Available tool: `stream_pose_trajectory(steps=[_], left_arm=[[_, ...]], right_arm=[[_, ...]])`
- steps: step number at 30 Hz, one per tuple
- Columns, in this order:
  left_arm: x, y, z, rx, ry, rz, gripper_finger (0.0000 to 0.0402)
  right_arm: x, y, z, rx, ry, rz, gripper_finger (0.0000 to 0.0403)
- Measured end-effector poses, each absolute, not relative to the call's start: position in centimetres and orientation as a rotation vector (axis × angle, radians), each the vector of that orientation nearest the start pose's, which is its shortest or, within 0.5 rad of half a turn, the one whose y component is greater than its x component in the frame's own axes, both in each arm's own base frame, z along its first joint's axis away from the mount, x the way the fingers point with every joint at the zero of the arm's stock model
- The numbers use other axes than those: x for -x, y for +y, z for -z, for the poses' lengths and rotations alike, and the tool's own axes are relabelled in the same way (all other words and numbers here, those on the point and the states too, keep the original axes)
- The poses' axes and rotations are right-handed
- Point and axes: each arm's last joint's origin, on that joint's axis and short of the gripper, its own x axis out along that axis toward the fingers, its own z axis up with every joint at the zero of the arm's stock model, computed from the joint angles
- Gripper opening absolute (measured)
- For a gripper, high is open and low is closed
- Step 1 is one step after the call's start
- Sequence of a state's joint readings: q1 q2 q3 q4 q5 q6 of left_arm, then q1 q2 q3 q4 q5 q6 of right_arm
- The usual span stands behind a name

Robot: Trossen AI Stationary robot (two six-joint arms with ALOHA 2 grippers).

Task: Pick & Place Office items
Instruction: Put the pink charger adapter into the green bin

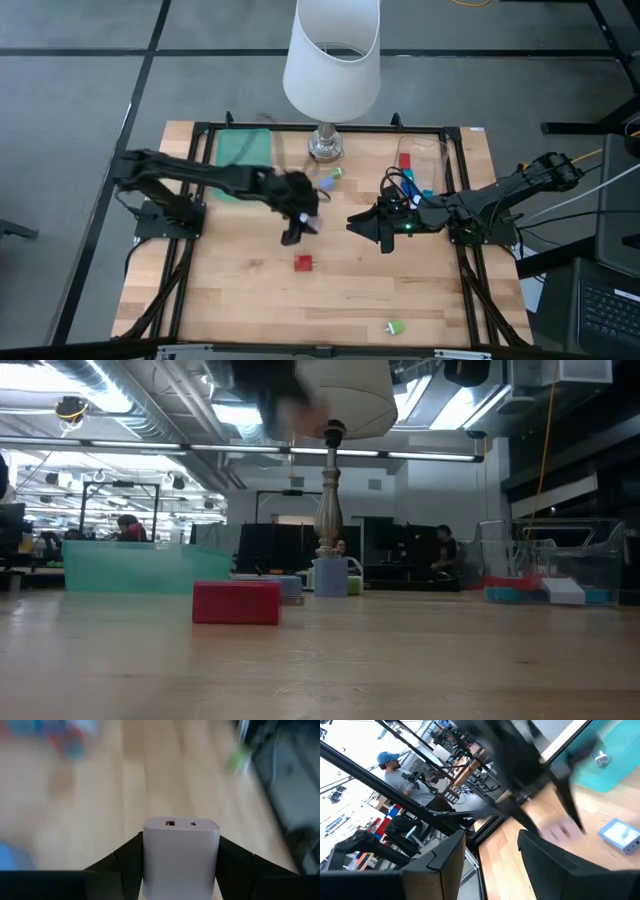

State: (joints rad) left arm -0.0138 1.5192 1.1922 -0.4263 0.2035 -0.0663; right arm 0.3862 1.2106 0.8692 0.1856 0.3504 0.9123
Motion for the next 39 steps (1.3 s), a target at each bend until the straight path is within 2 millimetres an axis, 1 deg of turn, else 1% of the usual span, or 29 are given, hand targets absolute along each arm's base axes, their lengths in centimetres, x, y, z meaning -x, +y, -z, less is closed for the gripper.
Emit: stream_pose_trajectory(steps=[2, 5, 8, 11, 14, 16, 18, 21, 25, 28, 32, 36, 39], left_arm=[[-31.4, -0.6, -30.5, 0.151, 0.665, 0.147, 0.0188], [-29.3, -0.3, -32.9, 0.173, 0.596, 0.073, 0.0188], [-26.8, -0.5, -35.3, 0.163, 0.517, 0.007, 0.0188], [-24.6, -0.9, -36.5, 0.138, 0.486, -0.087, 0.0188], [-22.1, -0.5, -36.4, 0.134, 0.478, -0.199, 0.0188], [-20.4, -0.1, -35.5, 0.151, 0.471, -0.266, 0.0188], [-18.8, 0.4, -33.8, 0.174, 0.471, -0.315, 0.0188], [-16.6, 1.2, -30.3, 0.235, 0.456, -0.383, 0.0188], [-14.0, 2.2, -25.1, 0.377, 0.441, -0.447, 0.0188], [-12.3, 2.7, -22.3, 0.463, 0.43, -0.507, 0.0188], [-10.8, 3.4, -19.9, 0.511, 0.396, -0.599, 0.0188], [-9.9, 4.2, -18.6, 0.525, 0.373, -0.687, 0.0188], [-9.4, 4.8, -17.8, 0.505, 0.404, -0.754, 0.0188]], right_arm=[[-25.5, 9.3, -31.0, -0.854, 0.151, 0.033, 0.0192], [-25.5, 9.3, -31.0, -0.851, 0.151, 0.033, 0.0192], [-25.5, 9.3, -31.0, -0.851, 0.152, 0.03, 0.0192], [-25.5, 9.3, -31.0, -0.851, 0.152, 0.03, 0.0192], [-25.5, 9.3, -31.0, -0.851, 0.152, 0.03, 0.0192], [-25.5, 9.3, -31.0, -0.851, 0.152, 0.03, 0.0192], [-25.5, 9.3, -31.0, -0.851, 0.152, 0.029, 0.0192], [-25.5, 9.3, -31.0, -0.853, 0.155, 0.024, 0.0192], [-25.5, 9.4, -31.0, -0.866, 0.157, 0.02, 0.0192], [-25.5, 9.4, -31.0, -0.885, 0.163, 0.011, 0.0192], [-25.5, 9.4, -31.0, -0.907, 0.164, 0.011, 0.0192], [-25.5, 9.4, -31.0, -0.929, 0.165, 0.013, 0.0192], [-25.5, 9.4, -31.0, -0.932, 0.165, 0.013, 0.0192]])
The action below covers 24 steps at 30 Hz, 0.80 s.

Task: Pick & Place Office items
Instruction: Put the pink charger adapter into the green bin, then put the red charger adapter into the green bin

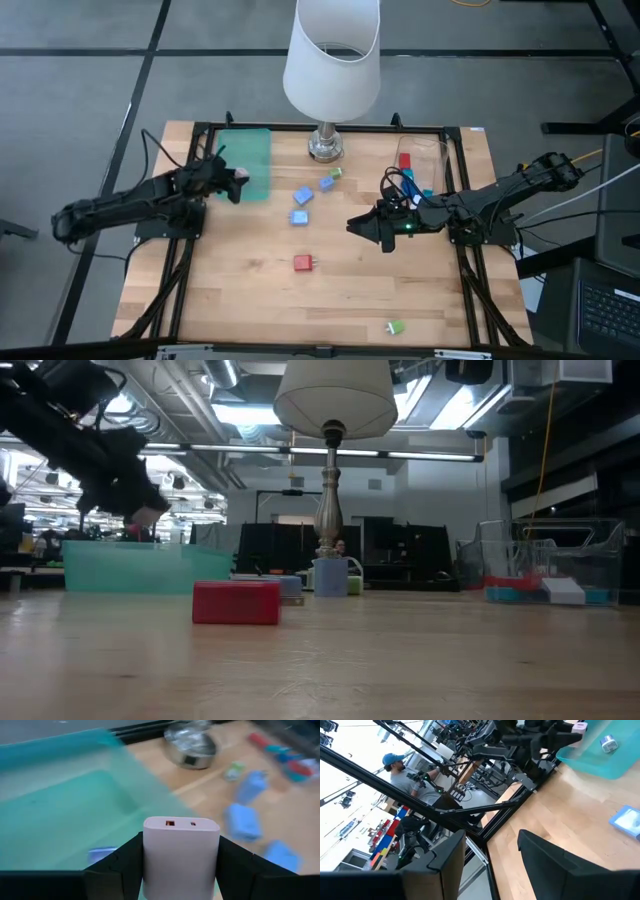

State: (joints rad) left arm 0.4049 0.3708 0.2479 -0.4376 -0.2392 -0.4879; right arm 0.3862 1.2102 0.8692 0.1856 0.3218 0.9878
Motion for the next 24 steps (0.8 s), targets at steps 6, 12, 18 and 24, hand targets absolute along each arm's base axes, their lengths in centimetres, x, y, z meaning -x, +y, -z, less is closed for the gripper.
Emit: stream_pose_trajectory(steps=[6, 12, 18, 24], left_arm=[[-8.7, 5.8, -16.8, 0.453, 0.435, -0.934, 0.0188], [-9.1, 6.2, -17.7, 0.516, 0.304, -0.881, 0.032], [-9.5, 5.9, -18.5, 0.604, 0.249, -0.758, 0.0363], [-10.4, 5.2, -20.3, 0.649, 0.199, -0.513, 0.0349]], right_arm=[[-25.5, 9.4, -31.0, -0.957, 0.164, 0.017, 0.0192], [-25.5, 9.3, -31.0, -0.957, 0.156, 0.03, 0.0192], [-25.5, 9.3, -31.0, -0.956, 0.15, 0.04, 0.0192], [-25.5, 9.3, -31.0, -0.946, 0.15, 0.041, 0.0192]])
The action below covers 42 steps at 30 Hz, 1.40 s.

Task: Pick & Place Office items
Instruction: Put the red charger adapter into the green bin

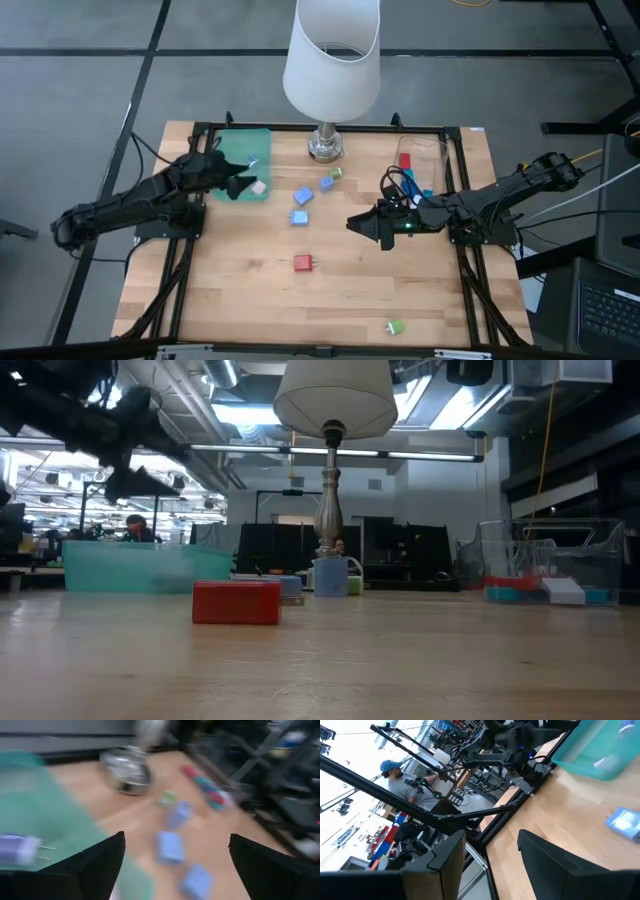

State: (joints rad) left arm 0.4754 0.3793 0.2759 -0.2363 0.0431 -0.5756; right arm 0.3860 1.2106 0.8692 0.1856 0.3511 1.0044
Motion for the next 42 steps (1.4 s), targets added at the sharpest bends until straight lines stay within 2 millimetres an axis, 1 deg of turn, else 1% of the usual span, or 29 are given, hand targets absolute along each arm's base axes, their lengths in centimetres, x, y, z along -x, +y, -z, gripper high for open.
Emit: stream_pose_trajectory(steps=[4, 7, 13, 18, 22, 25, 27, 30, 32, 37, 42], left_arm=[[-11.0, 4.3, -21.4, 0.696, 0.244, -0.37, 0.0334], [-11.8, 3.5, -22.1, 0.697, 0.309, -0.28, 0.0326], [-14.6, 1.2, -23.6, 0.63, 0.449, -0.131, 0.0322], [-17.9, -1.7, -24.8, 0.485, 0.552, -0.064, 0.0322], [-20.9, -5.3, -24.9, 0.304, 0.669, -0.027, 0.0322], [-23.1, -8.1, -24.2, 0.174, 0.798, -0.026, 0.0322], [-24.7, -9.8, -23.5, 0.12, 0.866, -0.027, 0.0322], [-26.9, -12.0, -22.8, 0.094, 0.916, -0.017, 0.0322], [-28.4, -13.0, -22.2, 0.091, 0.939, -0.017, 0.0322], [-31.6, -14.2, -20.4, 0.131, 1.007, -0.052, 0.0322], [-33.4, -14.4, -18.7, 0.127, 1.113, -0.114, 0.0322]], right_arm=[[-25.5, 9.3, -31.0, -0.929, 0.149, 0.04, 0.0192], [-25.5, 9.3, -31.0, -0.928, 0.145, 0.049, 0.0192], [-25.6, 9.2, -31.0, -0.924, 0.145, 0.051, 0.0192], [-25.6, 9.2, -31.0, -0.92, 0.145, 0.051, 0.0192], [-25.5, 9.2, -31.0, -0.917, 0.145, 0.051, 0.0192], [-25.5, 9.3, -31.0, -0.902, 0.147, 0.047, 0.0192], [-25.5, 9.3, -31.0, -0.901, 0.149, 0.043, 0.0192], [-25.5, 9.3, -31.0, -0.899, 0.16, 0.024, 0.0192], [-25.5, 9.4, -31.0, -0.897, 0.168, 0.008, 0.0192], [-25.5, 9.5, -31.0, -0.88, 0.19, -0.034, 0.0192], [-25.5, 9.7, -31.0, -0.875, 0.212, -0.075, 0.0192]])
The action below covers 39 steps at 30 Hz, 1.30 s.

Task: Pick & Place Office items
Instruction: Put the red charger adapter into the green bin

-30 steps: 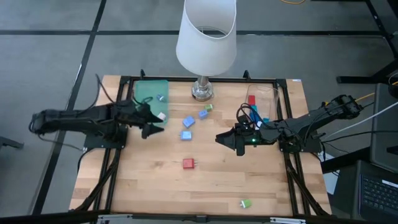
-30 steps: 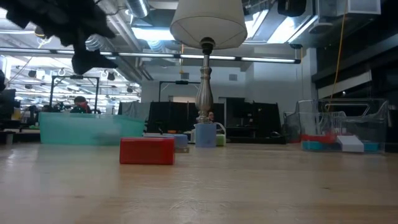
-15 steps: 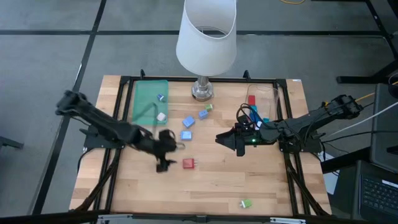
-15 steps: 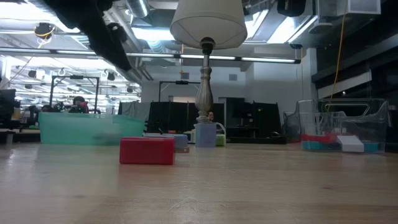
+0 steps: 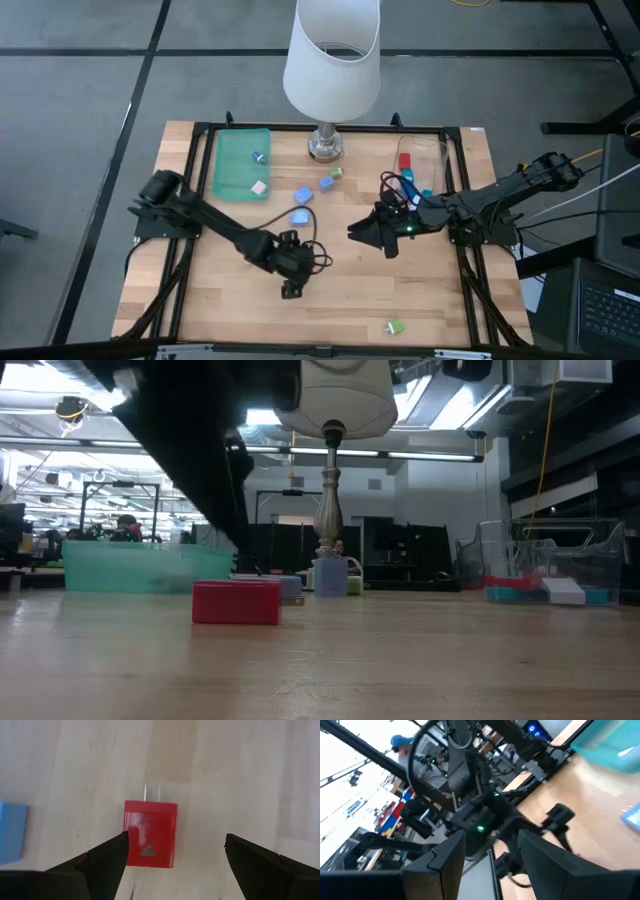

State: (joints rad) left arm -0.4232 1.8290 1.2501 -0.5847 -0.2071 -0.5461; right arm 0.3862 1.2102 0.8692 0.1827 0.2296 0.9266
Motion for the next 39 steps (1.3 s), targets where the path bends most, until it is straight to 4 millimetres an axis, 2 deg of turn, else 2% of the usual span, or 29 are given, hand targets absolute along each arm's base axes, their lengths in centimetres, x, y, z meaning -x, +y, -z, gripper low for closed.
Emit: stream_pose_trajectory(steps=[6, 16, 22, 27, 30, 34, 37, 39], left_arm=[[-34.1, -14.0, -17.3, 0.095, 1.185, -0.165, 0.0322], [-34.5, -13.2, -16.9, 0.056, 1.196, -0.16, 0.0322], [-35.0, -13.3, -15.3, 0.06, 1.239, -0.113, 0.0322], [-35.3, -13.2, -13.8, 0.084, 1.272, -0.167, 0.0319], [-35.4, -12.9, -13.5, 0.151, 1.283, -0.206, 0.0288], [-35.8, -12.2, -13.8, 0.242, 1.272, -0.207, 0.0203], [-36.7, -11.9, -14.7, 0.349, 1.199, -0.145, 0.0203], [-36.9, -11.5, -16.1, 0.391, 1.137, -0.119, 0.0203]], right_arm=[[-25.3, 10.1, -31.0, -0.84, 0.228, -0.114, 0.0192], [-25.1, 10.6, -31.0, -0.819, 0.238, -0.132, 0.0192], [-25.1, 10.6, -31.0, -0.814, 0.232, -0.122, 0.0192], [-25.1, 10.6, -31.0, -0.818, 0.229, -0.115, 0.0192], [-25.1, 10.6, -31.0, -0.823, 0.229, -0.114, 0.0192], [-25.1, 10.6, -31.0, -0.83, 0.229, -0.113, 0.0192], [-25.1, 10.6, -31.0, -0.83, 0.229, -0.113, 0.0192], [-25.1, 10.6, -31.0, -0.83, 0.229, -0.113, 0.0192]])
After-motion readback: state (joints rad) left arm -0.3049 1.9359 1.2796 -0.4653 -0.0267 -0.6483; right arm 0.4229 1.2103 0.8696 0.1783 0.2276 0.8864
